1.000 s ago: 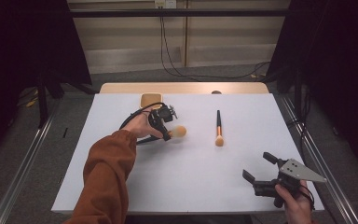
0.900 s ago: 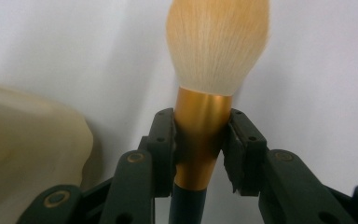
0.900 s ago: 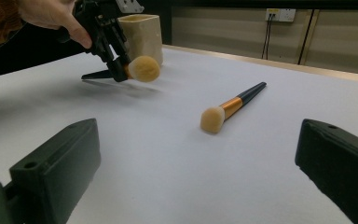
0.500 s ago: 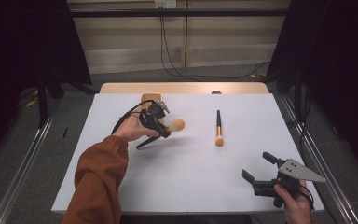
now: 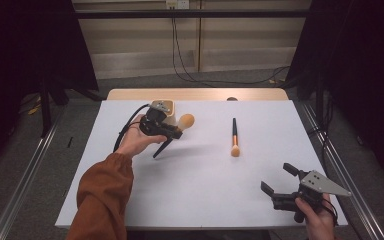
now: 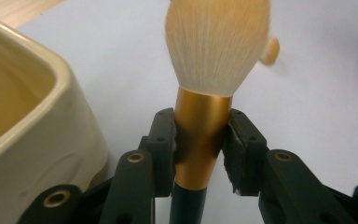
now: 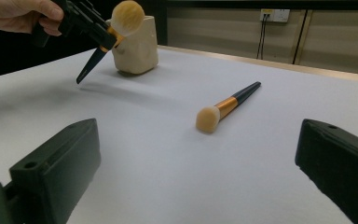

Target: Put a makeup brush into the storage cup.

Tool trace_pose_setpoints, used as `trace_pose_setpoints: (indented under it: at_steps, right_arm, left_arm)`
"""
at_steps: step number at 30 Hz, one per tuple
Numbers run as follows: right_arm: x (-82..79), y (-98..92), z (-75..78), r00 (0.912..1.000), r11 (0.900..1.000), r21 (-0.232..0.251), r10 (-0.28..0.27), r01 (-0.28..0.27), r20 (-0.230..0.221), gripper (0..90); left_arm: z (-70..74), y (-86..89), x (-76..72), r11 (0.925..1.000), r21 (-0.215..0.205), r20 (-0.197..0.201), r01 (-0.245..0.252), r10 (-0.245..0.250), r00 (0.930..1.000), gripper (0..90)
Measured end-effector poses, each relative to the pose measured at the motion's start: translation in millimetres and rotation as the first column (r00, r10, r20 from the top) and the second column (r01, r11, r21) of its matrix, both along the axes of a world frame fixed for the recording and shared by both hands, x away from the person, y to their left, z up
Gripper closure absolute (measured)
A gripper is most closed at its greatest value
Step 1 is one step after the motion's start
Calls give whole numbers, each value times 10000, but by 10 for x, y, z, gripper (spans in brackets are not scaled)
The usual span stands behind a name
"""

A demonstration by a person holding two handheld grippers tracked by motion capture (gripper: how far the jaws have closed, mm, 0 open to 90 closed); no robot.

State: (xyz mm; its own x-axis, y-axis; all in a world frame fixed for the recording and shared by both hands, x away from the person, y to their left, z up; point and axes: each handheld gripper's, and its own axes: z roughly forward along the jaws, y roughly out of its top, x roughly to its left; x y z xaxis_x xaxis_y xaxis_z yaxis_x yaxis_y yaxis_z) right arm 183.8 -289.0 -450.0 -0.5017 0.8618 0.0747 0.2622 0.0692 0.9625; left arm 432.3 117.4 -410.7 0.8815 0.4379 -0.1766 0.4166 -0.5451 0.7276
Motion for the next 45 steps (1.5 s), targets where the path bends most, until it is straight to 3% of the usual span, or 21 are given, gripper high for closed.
trace_pose_setpoints:
  at_steps: [9, 11, 13, 18, 21, 27, 30, 38, 40, 42, 45]
  right_arm:
    - [1, 3, -1, 10000, 10000, 24, 15, -15, -7, 0]
    - [-3, 8, -1, 10000, 10000, 32, 33, -33, -24, 0]
    - [-4, 14, 1, 10000, 10000, 24, 55, -55, 4, 0]
    - [-4, 13, 3, 10000, 10000, 26, 42, -43, 22, 0]
    - [-5, 14, 3, 10000, 10000, 33, 60, -60, 21, 0]
    - [-9, 7, 6, 10000, 10000, 77, 32, -32, 36, 0]
    - [-9, 7, 5, 10000, 10000, 68, 13, -13, 38, 0]
    - [-12, 12, 5, 10000, 10000, 70, -3, 3, 45, 0]
    - [-10, 10, 3, 10000, 10000, 51, -5, 5, 48, 0]
    - [-10, 12, 3, 10000, 10000, 73, -9, 9, 48, 0]
    - [-16, 23, 4, 10000, 10000, 81, -6, 5, 95, 0]
  left_arm:
    - [-64, 85, -45, 9949, -807, 349, -601, 631, 9974, 663]
    - [-50, 109, -60, 9931, -905, 580, -751, 805, 9951, 663]
    - [-45, 127, -83, 9885, -1316, 719, -739, 839, 9939, 664]
    - [-21, 151, -127, 9815, -1683, 892, -917, 1078, 9902, 663]
    - [-6, 173, -154, 9705, -2130, 850, -1128, 1334, 9874, 663]
    - [26, 181, -207, 9662, -2283, 979, -1198, 1452, 9845, 663]
    - [45, 157, -250, 9686, -2282, 1185, -985, 1280, 9847, 663]
    - [146, 140, -301, 9561, -2808, 1439, -838, 1283, 9812, 663]
    - [164, 162, -291, 9522, -2897, 1292, -967, 1390, 9818, 663]
    - [177, 185, -284, 9513, -2879, 1374, -1098, 1545, 9784, 663]
    - [213, 214, -297, 9442, -3066, 1412, -1201, 1699, 9753, 663]
